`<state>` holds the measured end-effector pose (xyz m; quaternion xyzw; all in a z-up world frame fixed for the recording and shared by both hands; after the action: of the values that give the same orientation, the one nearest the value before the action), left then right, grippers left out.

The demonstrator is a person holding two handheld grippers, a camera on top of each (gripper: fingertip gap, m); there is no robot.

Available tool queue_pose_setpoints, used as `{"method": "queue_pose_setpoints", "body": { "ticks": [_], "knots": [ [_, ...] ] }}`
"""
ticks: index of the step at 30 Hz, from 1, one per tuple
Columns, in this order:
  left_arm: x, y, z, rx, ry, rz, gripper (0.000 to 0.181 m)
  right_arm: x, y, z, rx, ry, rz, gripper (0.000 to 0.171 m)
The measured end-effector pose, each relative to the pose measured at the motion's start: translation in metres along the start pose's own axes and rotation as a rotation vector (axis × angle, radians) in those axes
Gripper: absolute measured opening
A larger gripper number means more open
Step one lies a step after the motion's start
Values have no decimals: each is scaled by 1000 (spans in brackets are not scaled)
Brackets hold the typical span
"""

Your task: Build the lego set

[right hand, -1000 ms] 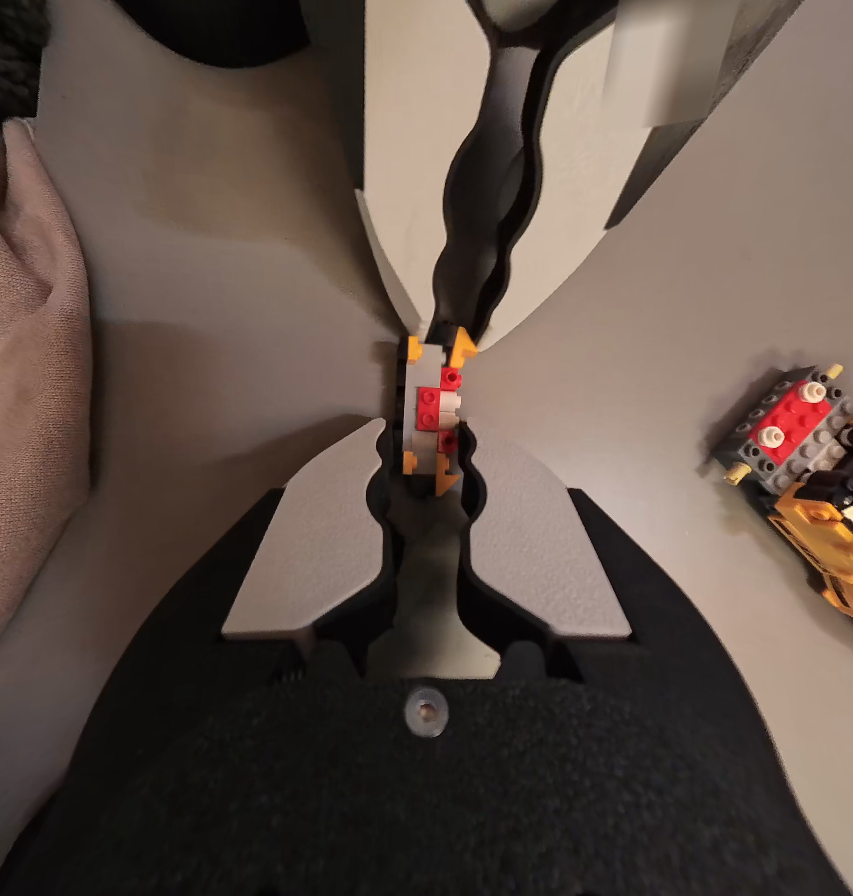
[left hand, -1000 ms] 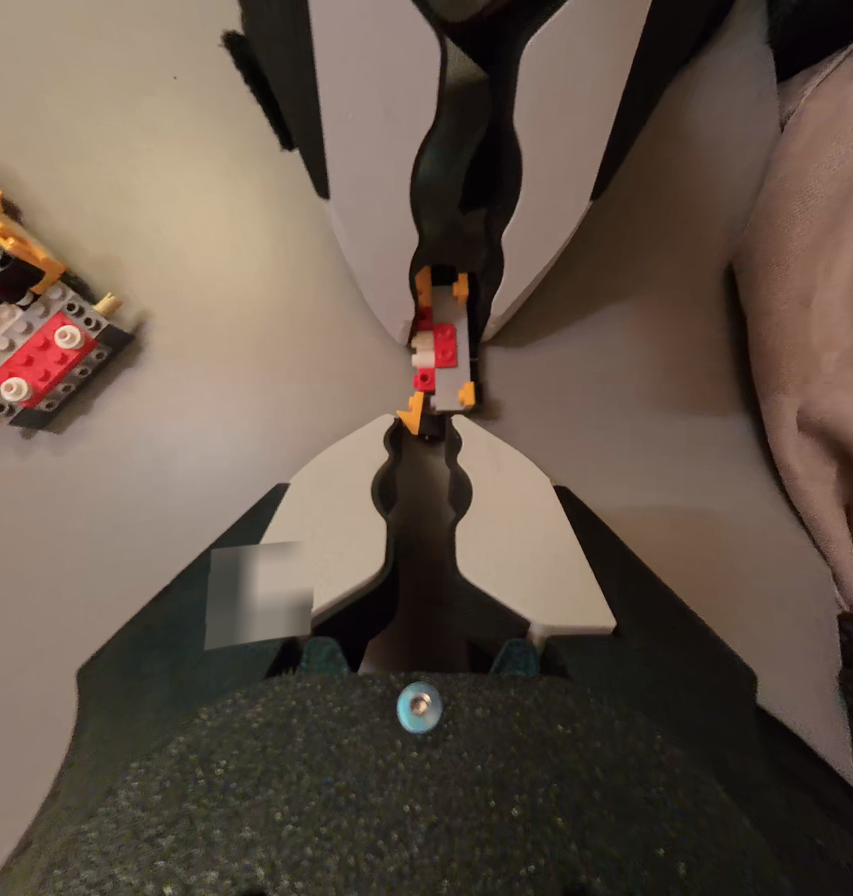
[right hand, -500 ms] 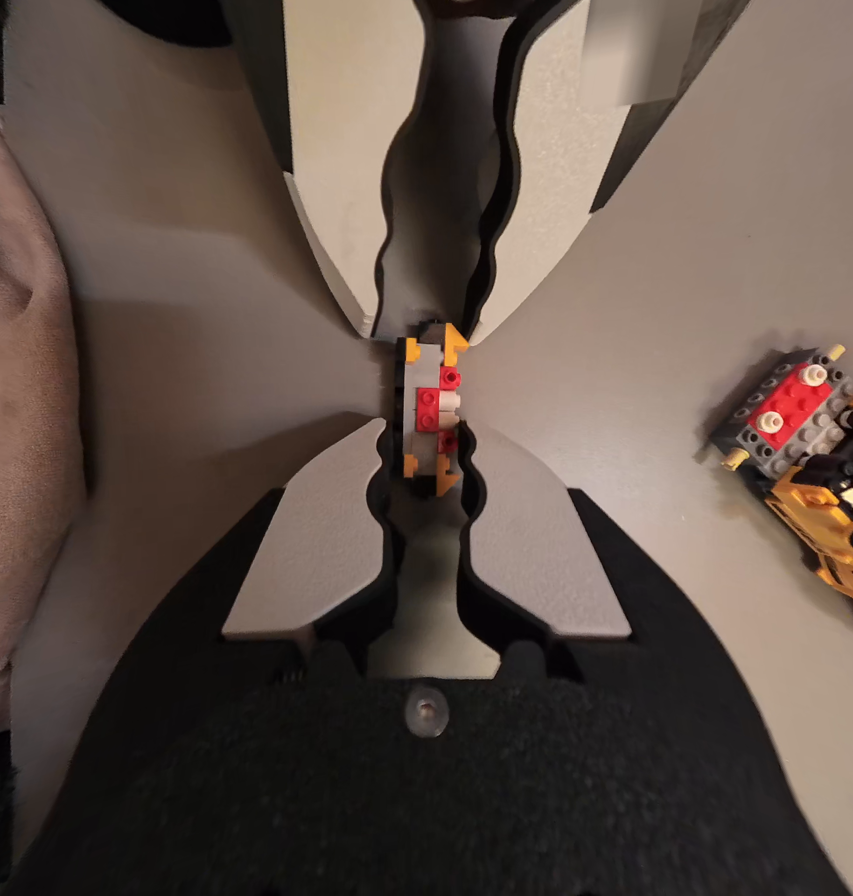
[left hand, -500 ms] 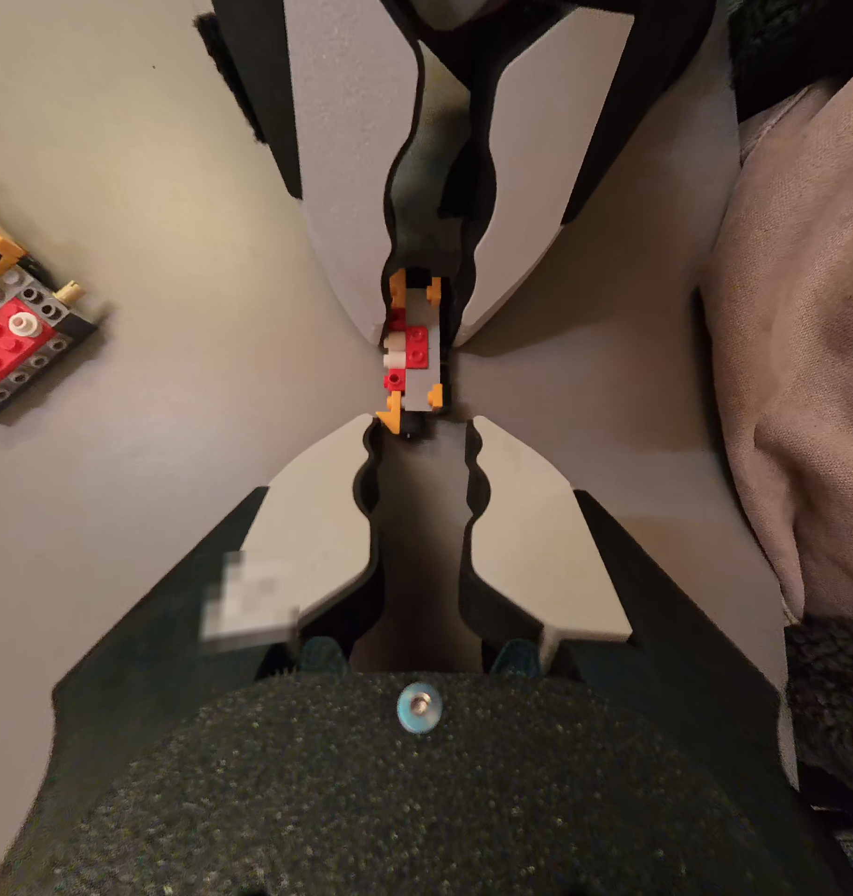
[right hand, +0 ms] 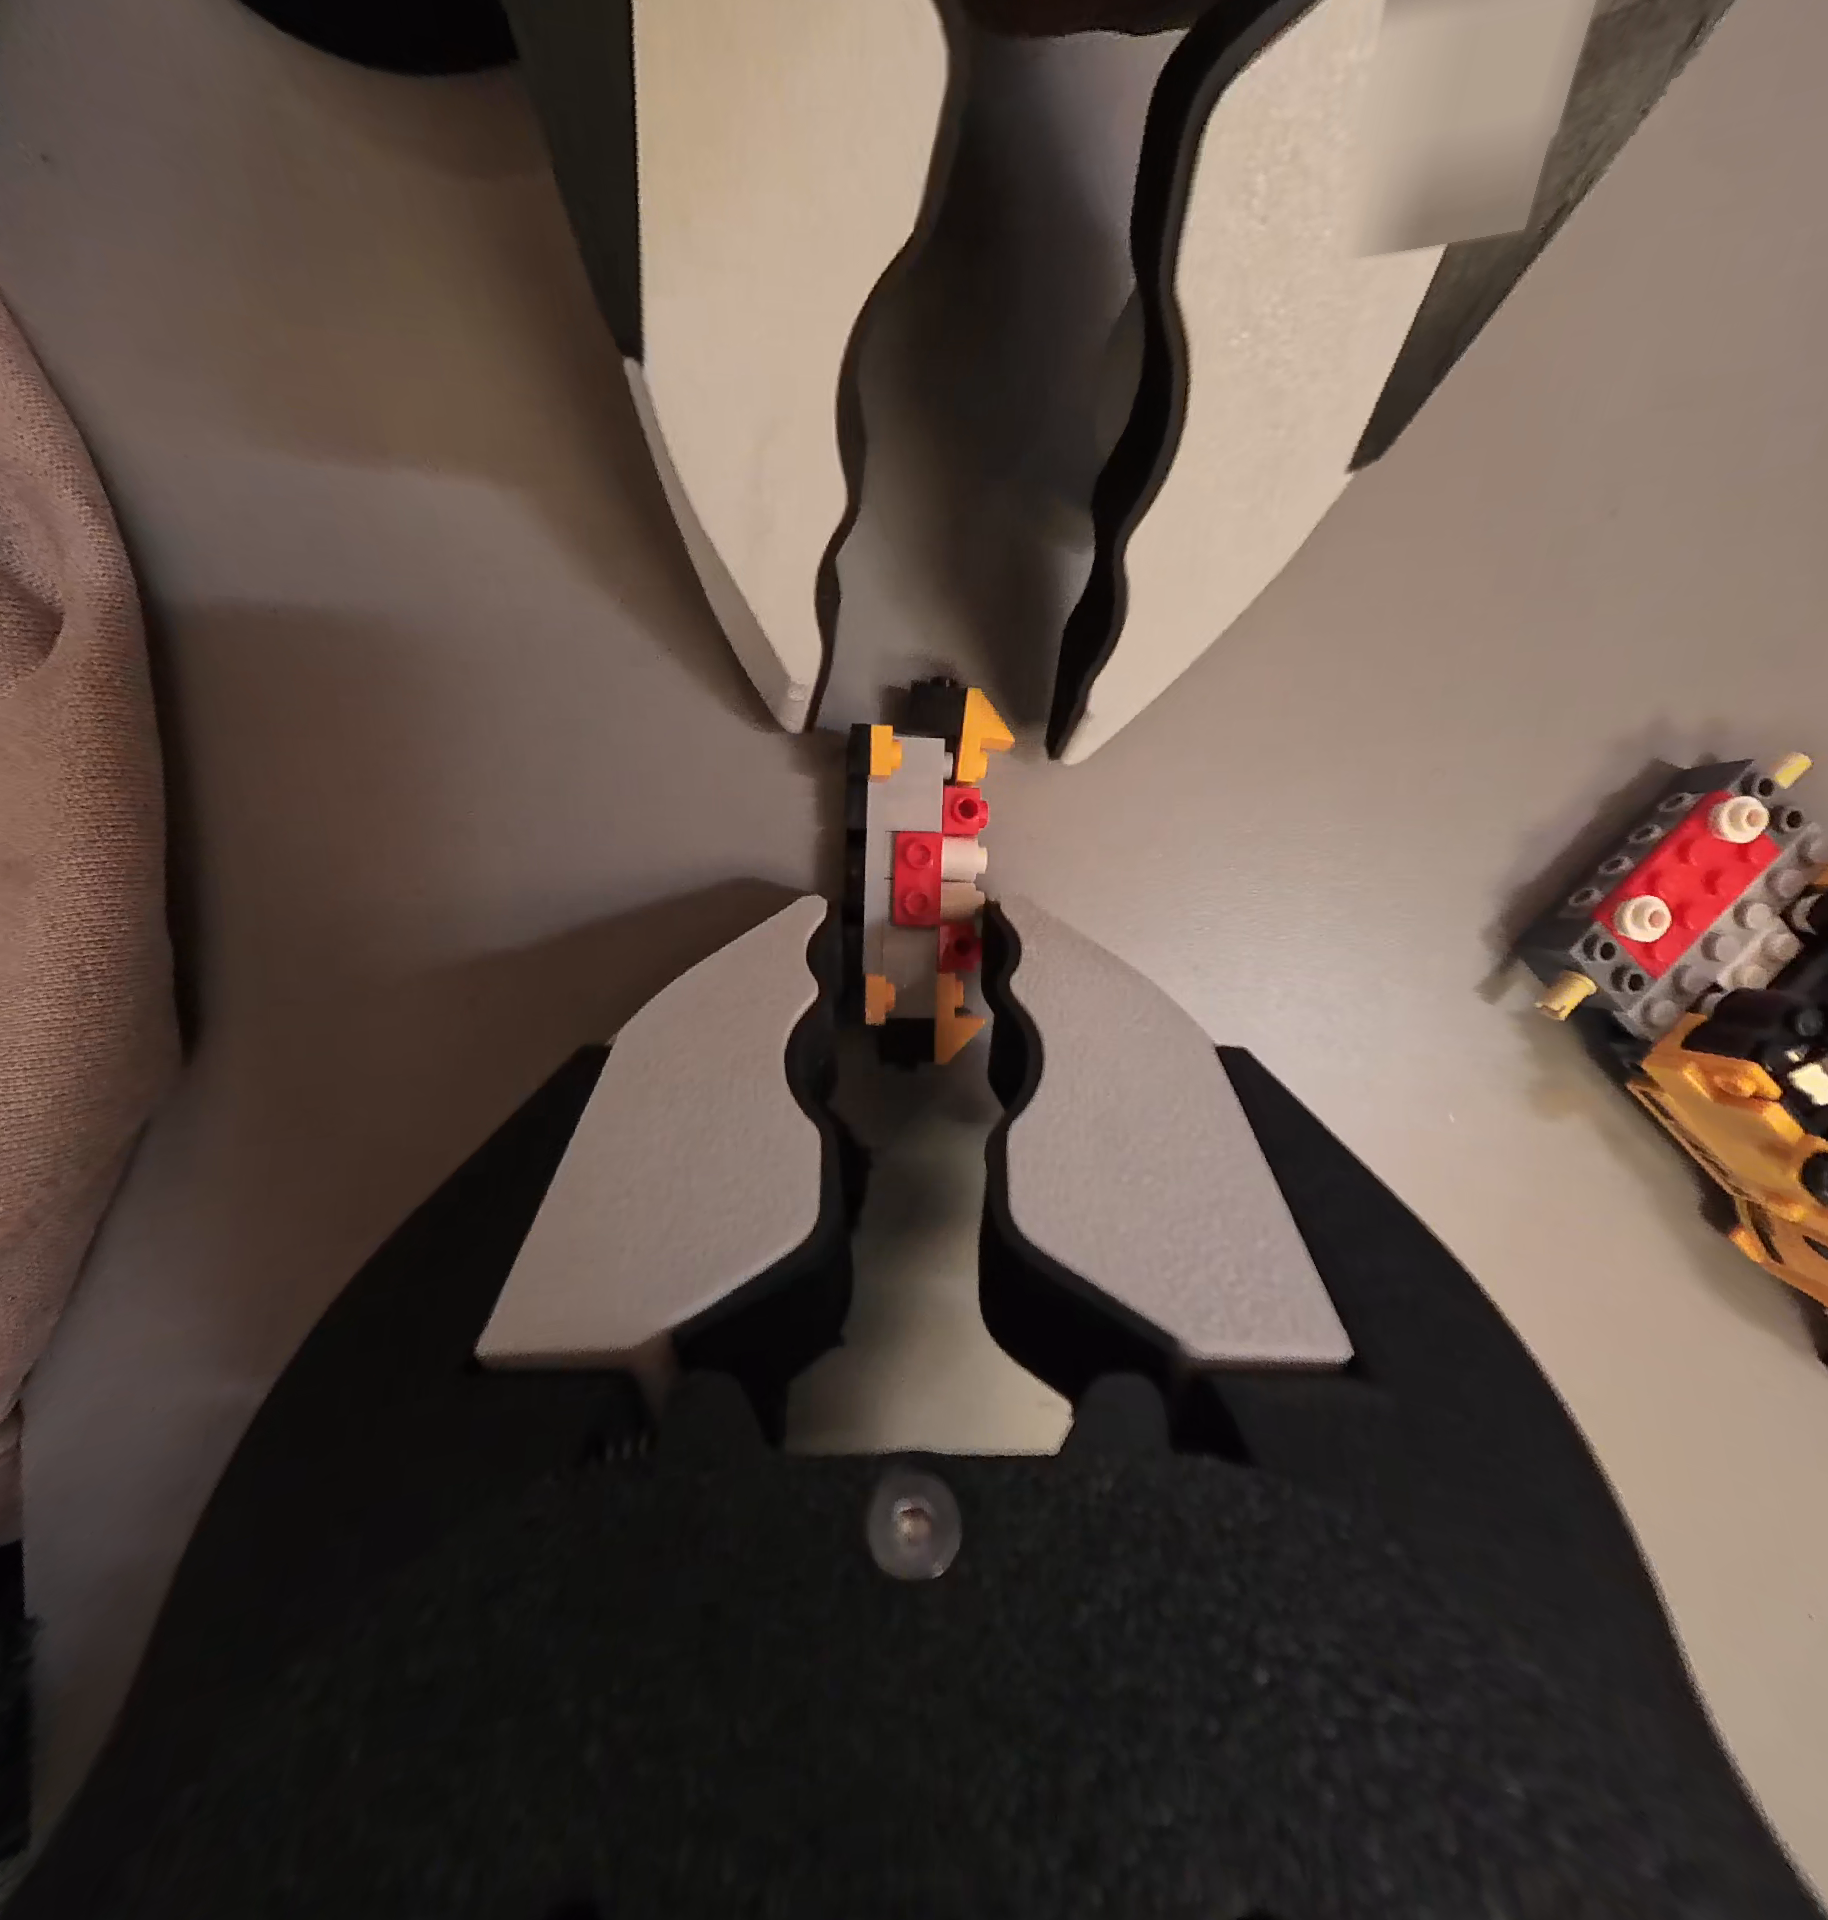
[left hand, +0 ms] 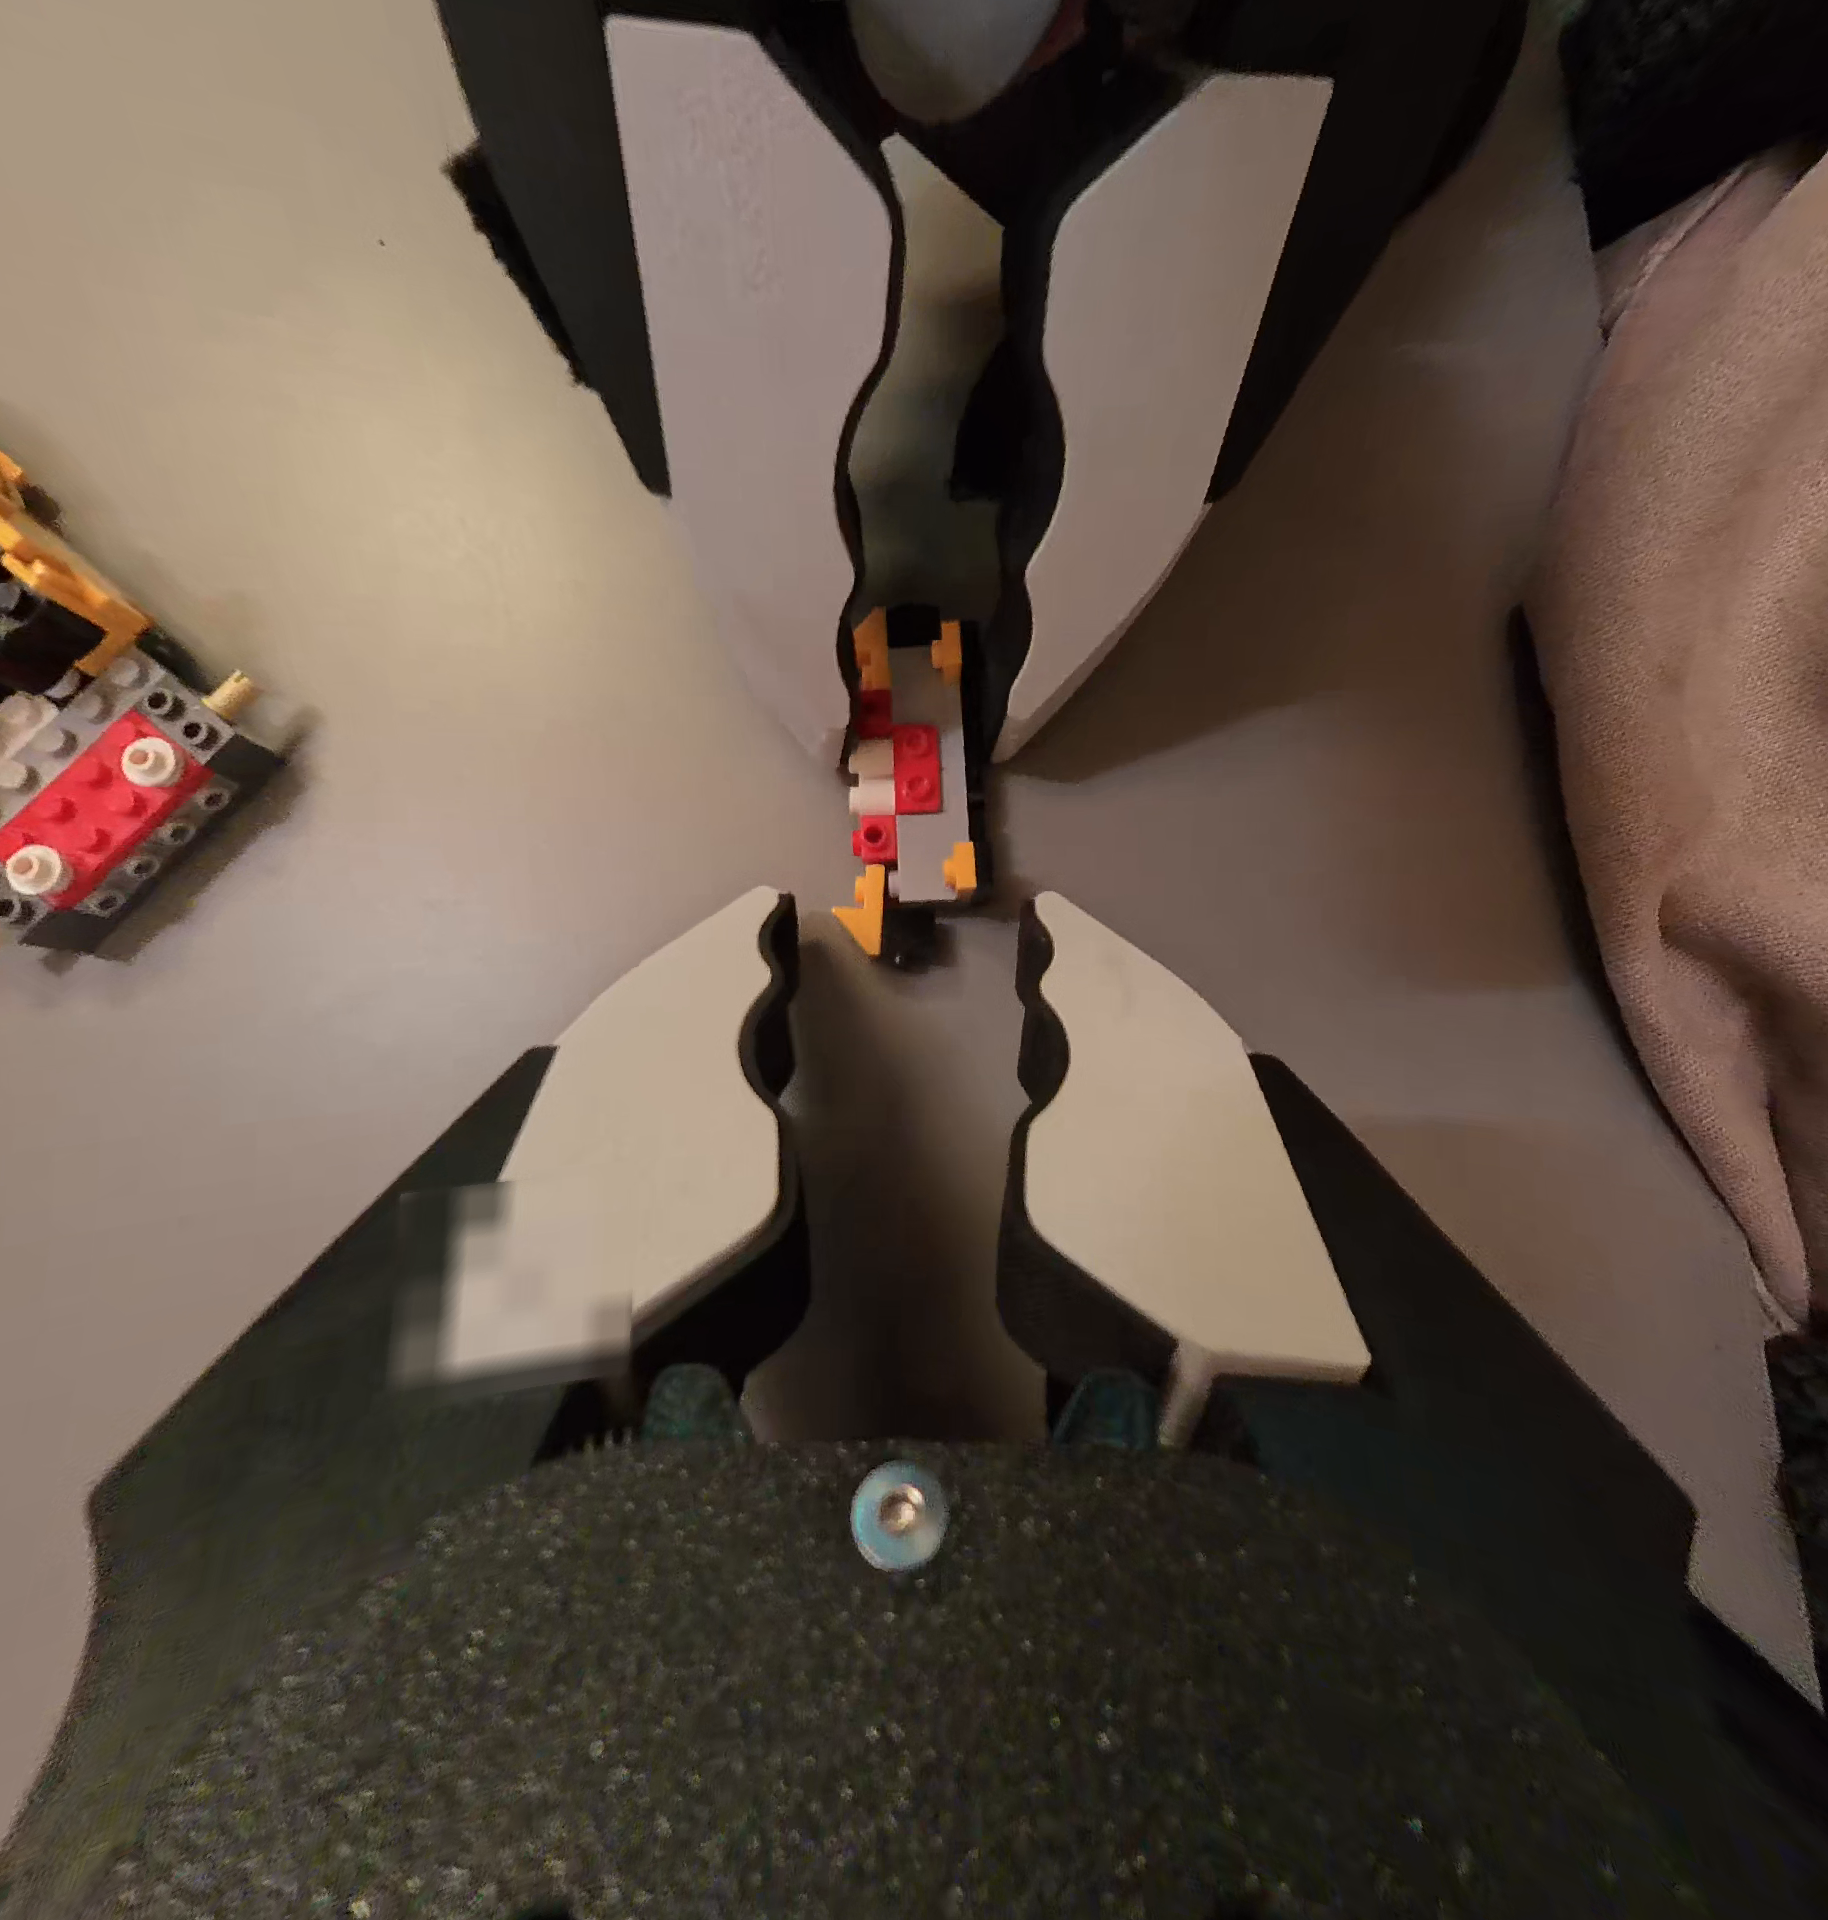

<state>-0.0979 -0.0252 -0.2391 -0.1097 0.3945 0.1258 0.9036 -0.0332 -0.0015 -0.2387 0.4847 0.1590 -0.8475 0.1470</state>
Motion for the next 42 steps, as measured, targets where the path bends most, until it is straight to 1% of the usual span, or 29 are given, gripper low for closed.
{"method": "queue_pose_setpoints", "body": {
  "ticks": [5,12,21,30,33,38,42],
  "knots": [
    [7,-2,1,4,-8,-14,40,0,-1,0,8,2,-4,24],
    [10,0,3,-4,-20,35,25,1,-1,1,2,11,-16,24],
    [12,0,4,-42,-38,62,23,0,0,1,-7,18,-54,24],
    [12,-1,5,-46,-67,80,24,0,0,2,-27,31,-58,25],
    [9,-1,7,-31,-80,94,33,1,0,2,-27,32,-51,25],
    [3,0,0,-67,-46,130,34,1,-1,2,-25,32,-38,25],
    [8,-3,-3,-72,-27,130,33,1,-2,3,-24,36,-33,25]
  ]
}}
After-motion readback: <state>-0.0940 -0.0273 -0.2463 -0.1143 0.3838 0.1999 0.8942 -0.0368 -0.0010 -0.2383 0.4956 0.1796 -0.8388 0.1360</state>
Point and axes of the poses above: each gripper's, where its closed fingertips meet, x out along the fingers, z out of its top, y = z × x across the jaws, the point moved 4 cm from there along -x, back along the fingers, and after that the axes turned 4 degrees about -z, right-handed, at the moved point
